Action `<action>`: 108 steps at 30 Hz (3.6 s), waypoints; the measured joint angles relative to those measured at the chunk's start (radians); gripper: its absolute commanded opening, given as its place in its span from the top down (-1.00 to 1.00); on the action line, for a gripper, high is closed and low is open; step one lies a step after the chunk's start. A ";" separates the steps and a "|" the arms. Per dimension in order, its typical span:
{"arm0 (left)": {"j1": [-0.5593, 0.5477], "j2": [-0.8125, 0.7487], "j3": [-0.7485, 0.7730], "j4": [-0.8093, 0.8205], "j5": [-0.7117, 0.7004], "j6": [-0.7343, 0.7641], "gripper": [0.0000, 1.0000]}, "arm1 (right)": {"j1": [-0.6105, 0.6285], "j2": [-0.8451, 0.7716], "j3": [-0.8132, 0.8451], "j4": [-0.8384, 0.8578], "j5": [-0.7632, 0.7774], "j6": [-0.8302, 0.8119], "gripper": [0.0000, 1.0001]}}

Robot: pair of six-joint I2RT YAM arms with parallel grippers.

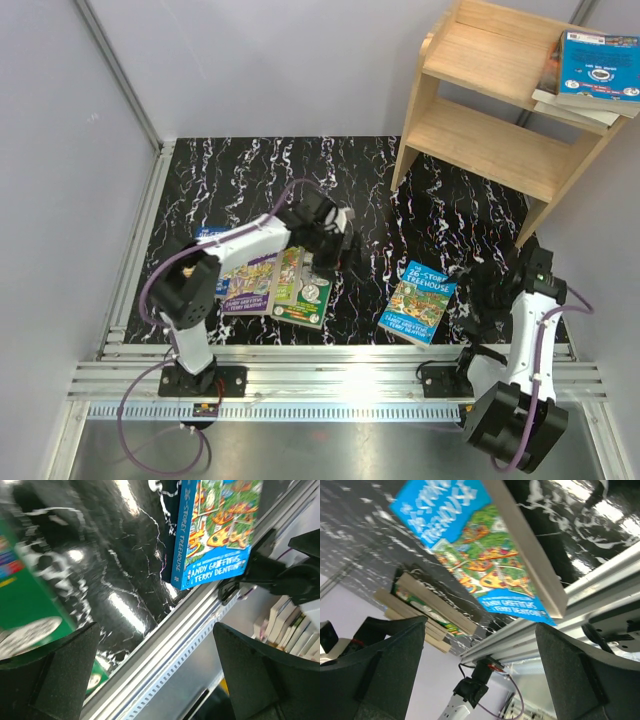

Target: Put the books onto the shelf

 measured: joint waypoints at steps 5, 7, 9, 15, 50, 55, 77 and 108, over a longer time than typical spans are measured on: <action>-0.084 0.180 0.116 0.001 0.010 0.001 -0.97 | 0.006 0.062 -0.078 0.045 0.047 0.002 -1.00; -0.102 0.227 0.140 0.020 0.011 -0.008 -0.98 | 0.011 0.113 -0.078 0.082 0.077 -0.005 -0.99; -0.119 0.258 0.146 0.033 0.010 -0.023 -0.97 | 0.026 0.177 -0.079 0.122 0.100 -0.010 -0.99; -0.162 0.349 0.243 0.032 0.017 -0.064 -0.97 | 0.159 0.327 -0.092 0.248 0.135 0.016 -0.99; 0.060 0.162 -0.056 0.542 0.295 -0.351 -0.97 | 0.504 0.139 0.203 0.254 0.064 0.174 1.00; 0.041 0.162 -0.013 0.656 0.352 -0.437 -0.97 | 0.504 0.137 0.149 0.332 -0.026 0.238 1.00; 0.041 0.171 0.106 0.741 0.447 -0.530 1.00 | 0.507 0.094 0.027 0.597 -0.141 0.336 -0.99; 0.079 0.146 0.051 1.220 0.443 -1.057 1.00 | 0.507 -0.190 -0.027 0.866 -0.143 0.557 0.48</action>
